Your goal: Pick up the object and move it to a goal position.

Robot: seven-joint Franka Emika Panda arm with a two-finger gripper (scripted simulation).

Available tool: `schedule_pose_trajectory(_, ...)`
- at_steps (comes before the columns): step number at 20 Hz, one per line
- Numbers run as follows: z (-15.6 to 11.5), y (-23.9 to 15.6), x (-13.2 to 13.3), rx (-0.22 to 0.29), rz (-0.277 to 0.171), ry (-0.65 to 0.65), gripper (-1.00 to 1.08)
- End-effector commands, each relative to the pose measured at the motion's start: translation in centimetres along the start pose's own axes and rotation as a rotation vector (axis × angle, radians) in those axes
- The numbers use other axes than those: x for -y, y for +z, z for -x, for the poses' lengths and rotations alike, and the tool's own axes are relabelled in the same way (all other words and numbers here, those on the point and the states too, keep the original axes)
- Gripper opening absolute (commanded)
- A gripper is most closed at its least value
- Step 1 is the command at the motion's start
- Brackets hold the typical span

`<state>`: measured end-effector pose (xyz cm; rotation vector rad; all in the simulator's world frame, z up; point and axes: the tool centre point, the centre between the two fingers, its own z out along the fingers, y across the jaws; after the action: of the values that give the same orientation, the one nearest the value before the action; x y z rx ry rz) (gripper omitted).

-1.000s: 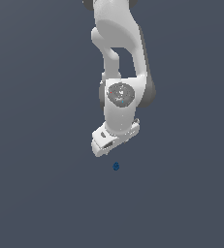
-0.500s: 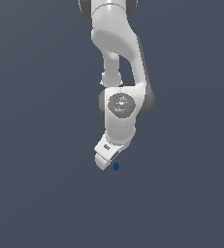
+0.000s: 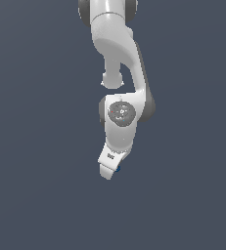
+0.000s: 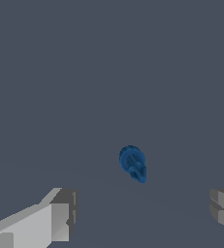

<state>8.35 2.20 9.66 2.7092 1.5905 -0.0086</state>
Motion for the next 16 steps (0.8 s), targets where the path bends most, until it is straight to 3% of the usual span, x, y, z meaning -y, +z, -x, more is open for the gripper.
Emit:
schedule_pose_trajectory(1,-0.1,0.2,-0.2,-0.002,0.002,-0.032,1.0)
schedule_pose_trajectory(16,-0.2,2.4,-0.4,-0.004,0.003,-0.063,1.0)
